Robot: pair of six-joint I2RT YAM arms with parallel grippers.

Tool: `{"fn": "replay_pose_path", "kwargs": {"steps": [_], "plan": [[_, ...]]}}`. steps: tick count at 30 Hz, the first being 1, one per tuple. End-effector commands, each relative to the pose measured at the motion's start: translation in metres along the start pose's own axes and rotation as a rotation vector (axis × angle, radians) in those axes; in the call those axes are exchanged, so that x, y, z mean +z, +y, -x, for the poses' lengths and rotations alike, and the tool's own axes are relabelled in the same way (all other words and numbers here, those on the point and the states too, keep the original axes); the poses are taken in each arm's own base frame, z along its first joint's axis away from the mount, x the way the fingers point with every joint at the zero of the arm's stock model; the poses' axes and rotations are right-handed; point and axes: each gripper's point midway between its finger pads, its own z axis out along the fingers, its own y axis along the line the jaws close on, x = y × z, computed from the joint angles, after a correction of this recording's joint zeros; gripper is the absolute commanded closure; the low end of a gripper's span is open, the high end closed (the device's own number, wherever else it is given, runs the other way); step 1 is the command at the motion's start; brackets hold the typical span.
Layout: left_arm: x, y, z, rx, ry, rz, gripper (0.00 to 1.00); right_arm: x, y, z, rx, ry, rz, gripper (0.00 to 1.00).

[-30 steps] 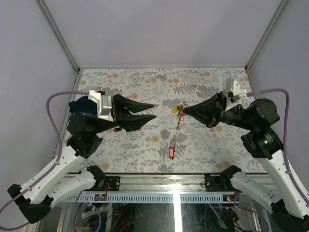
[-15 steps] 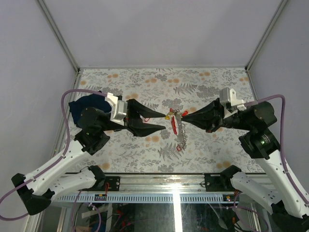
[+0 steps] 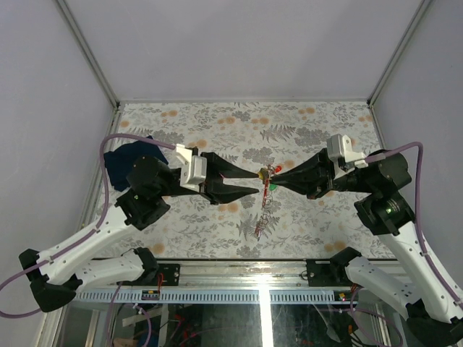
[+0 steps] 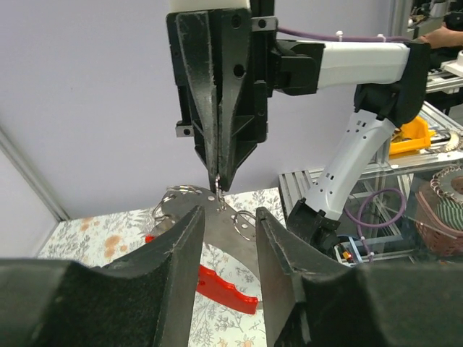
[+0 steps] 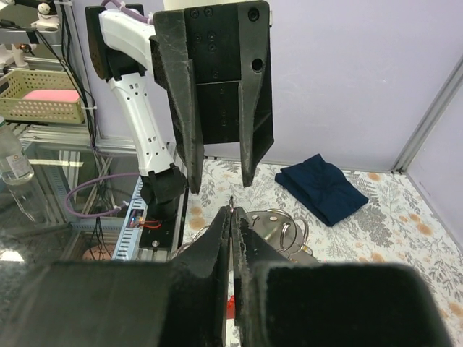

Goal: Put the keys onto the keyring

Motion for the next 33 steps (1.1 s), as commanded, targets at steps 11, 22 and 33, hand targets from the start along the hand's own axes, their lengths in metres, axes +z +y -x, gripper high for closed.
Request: {"fn": "replay_pose_path", "kwargs": {"steps": [11,22,33], "plan": [[-0.047,0.031,-0.008,-0.175,0.122,0.404,0.55,-0.009,-0.019,0.0,-0.04,0.004,-0.16,1.0],[-0.044,0.025,-0.02,-0.12,0.253,0.324,0.5,-0.005,-0.019,-0.001,-0.024,0.001,-0.132,1.0],[-0.014,-0.01,0.018,0.189,0.052,-0.027,0.54,-0.002,-0.003,0.027,-0.11,-0.077,-0.038,1.0]]}}
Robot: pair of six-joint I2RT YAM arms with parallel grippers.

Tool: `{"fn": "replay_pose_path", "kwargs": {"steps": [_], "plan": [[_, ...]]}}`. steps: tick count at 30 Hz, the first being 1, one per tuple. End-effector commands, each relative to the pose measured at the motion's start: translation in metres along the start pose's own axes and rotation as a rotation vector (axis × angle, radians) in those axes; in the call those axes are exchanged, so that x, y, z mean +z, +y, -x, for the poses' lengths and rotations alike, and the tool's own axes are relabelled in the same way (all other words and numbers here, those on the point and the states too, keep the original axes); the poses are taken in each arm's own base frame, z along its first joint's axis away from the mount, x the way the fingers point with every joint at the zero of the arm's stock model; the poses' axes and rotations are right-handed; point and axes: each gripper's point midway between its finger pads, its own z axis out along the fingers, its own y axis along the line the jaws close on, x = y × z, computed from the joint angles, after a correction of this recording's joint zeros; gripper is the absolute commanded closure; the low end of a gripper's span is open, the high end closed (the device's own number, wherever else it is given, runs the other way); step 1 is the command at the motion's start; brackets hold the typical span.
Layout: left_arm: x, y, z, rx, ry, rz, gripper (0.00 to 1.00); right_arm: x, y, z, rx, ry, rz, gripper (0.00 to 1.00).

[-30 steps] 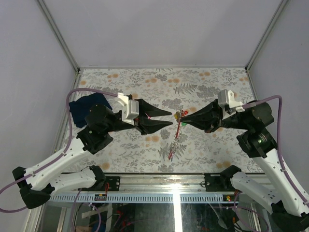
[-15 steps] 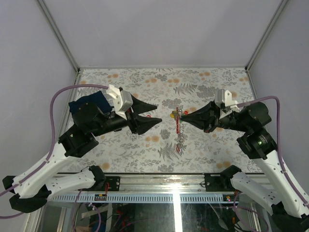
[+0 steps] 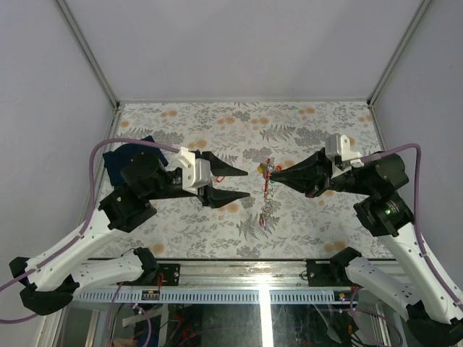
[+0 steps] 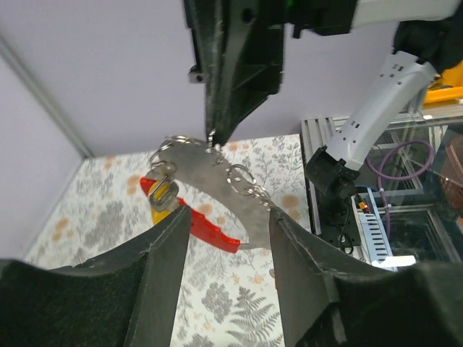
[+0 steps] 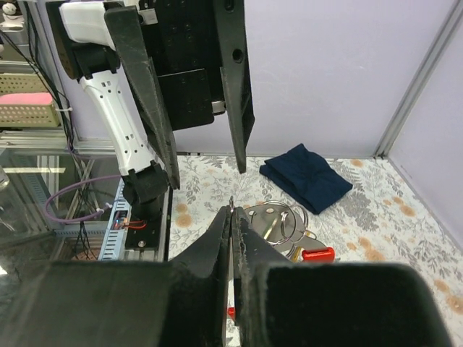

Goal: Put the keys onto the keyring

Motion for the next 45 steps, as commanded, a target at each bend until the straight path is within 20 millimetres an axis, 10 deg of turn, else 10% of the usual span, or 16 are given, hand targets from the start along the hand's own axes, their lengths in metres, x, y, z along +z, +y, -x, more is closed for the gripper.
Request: {"fn": "replay_pose_path", "kwargs": {"steps": [1,45], "plan": [[-0.002,-0.021,0.045,0.237,-0.213,-0.125,0.57,0.0,0.013,0.042,-0.127,-0.111,0.06,1.0],[0.032,-0.016,0.058,0.104,-0.265,-0.194,0.73,0.004,0.03,0.056,-0.145,-0.145,0.202,1.0]]}}
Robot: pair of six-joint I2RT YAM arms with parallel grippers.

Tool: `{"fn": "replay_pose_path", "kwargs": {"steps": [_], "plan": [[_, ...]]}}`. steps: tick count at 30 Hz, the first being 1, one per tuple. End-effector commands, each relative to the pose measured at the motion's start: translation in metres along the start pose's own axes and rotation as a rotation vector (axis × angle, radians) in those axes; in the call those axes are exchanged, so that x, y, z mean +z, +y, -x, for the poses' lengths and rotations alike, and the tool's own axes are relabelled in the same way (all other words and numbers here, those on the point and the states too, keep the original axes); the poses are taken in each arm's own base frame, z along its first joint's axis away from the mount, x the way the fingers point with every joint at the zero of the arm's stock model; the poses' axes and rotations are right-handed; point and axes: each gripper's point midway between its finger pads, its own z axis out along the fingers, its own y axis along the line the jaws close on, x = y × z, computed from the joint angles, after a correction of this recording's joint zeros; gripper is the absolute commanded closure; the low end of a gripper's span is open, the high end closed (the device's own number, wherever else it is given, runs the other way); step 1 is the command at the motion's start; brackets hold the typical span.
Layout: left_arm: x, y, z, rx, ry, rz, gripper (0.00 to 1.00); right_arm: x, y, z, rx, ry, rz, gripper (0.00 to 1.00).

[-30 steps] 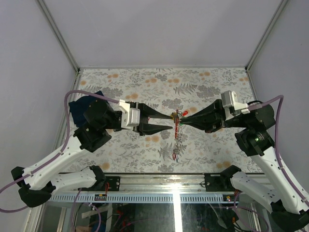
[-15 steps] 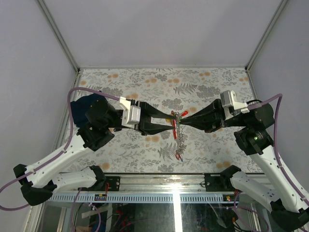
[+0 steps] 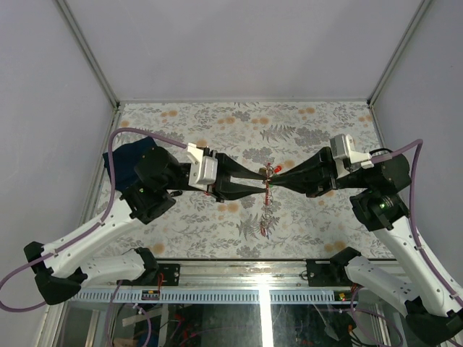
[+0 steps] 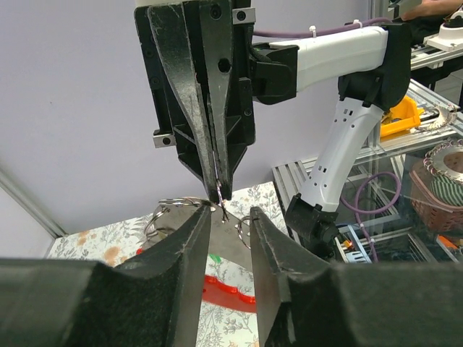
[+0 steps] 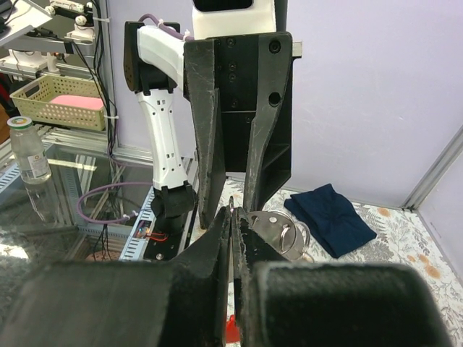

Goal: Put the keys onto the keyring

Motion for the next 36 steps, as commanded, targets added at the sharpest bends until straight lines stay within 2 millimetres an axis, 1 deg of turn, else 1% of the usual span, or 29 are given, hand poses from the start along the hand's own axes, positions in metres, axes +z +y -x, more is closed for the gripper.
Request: {"fn": "replay_pose_path", "kwargs": {"steps": [1,9,11,13,14,18,22,23,27,31,33,36], "plan": [[0.004,-0.001,0.026,0.04,-0.06,-0.013,0.74,0.001,0.006,0.028,-0.094,-0.048,0.023,1.0],[0.007,-0.001,0.028,0.033,-0.062,-0.02,0.82,0.001,0.004,0.024,-0.09,-0.043,0.02,1.0],[0.008,0.0,0.027,0.027,-0.057,-0.018,0.88,0.001,0.004,0.024,-0.089,-0.043,0.021,1.0],[0.008,0.0,0.026,0.024,-0.05,-0.02,0.97,0.001,0.004,0.024,-0.09,-0.043,0.021,1.0],[0.009,0.0,0.025,0.018,-0.044,-0.02,1.0,0.001,0.004,0.024,-0.089,-0.043,0.021,1.0],[0.008,0.0,0.021,0.007,-0.02,-0.019,1.0,0.0,0.005,0.025,-0.093,-0.045,0.019,1.0],[0.004,-0.002,0.021,0.031,-0.001,-0.02,1.0,-0.001,0.006,0.028,-0.106,-0.039,0.002,1.0],[0.003,-0.002,0.021,0.036,0.003,-0.018,1.0,-0.002,0.006,0.027,-0.108,-0.035,-0.008,0.98],[-0.001,-0.002,0.02,0.059,0.018,-0.005,1.0,-0.006,0.006,0.029,-0.138,-0.028,-0.046,0.78],[-0.003,0.0,0.018,0.072,0.048,0.005,1.0,-0.012,0.004,0.023,-0.156,0.018,-0.08,0.66],[-0.004,0.001,0.016,0.074,0.069,0.007,1.0,-0.015,0.003,0.014,-0.142,0.062,-0.099,0.63],[-0.005,0.003,0.014,0.077,0.093,0.013,1.0,-0.019,0.002,0.004,-0.131,0.124,-0.106,0.63]]}}
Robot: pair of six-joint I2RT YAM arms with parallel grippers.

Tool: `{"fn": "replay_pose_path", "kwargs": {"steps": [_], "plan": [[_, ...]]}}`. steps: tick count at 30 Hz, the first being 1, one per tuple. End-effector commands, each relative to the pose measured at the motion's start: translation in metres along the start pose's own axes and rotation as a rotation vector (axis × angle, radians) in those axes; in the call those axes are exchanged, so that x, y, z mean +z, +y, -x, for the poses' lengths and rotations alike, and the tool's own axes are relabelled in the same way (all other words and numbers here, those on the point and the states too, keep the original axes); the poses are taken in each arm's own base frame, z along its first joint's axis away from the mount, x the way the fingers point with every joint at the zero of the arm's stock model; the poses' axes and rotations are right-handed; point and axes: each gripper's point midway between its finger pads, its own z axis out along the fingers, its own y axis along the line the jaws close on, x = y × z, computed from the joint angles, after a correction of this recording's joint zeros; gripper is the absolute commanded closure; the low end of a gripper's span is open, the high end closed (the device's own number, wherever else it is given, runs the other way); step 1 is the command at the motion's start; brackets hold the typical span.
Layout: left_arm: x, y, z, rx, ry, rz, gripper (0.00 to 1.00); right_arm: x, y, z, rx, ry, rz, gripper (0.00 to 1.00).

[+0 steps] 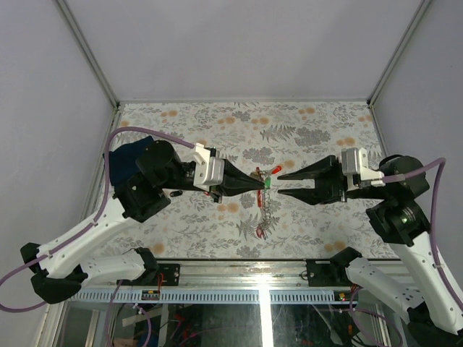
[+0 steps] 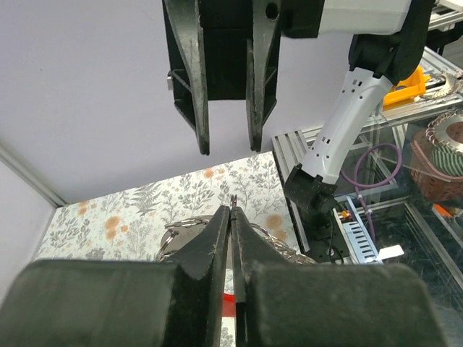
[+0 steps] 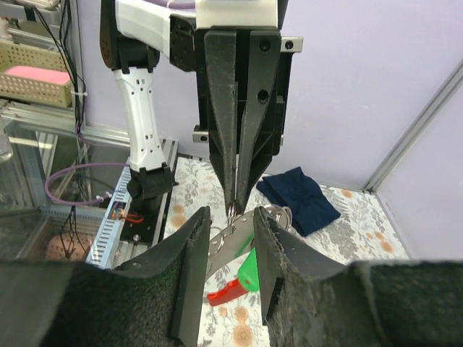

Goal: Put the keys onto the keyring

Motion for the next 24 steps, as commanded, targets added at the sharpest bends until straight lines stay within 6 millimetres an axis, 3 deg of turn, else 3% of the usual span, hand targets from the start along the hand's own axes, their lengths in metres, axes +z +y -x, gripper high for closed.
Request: {"fn": "replay_pose_path", "kwargs": {"steps": [1,12,24], "plan": [[-0.003,0.006,0.022,0.077,-0.008,0.024,1.0,-0.007,-0.004,-0.003,-0.048,0.084,-0.035,0.63],[-0.003,0.019,0.015,0.061,0.063,0.079,1.0,-0.009,-0.017,-0.02,0.014,0.19,-0.077,0.66],[-0.007,0.03,0.004,0.056,0.155,0.122,1.0,0.01,-0.019,-0.04,-0.031,0.335,-0.099,0.69]]}}
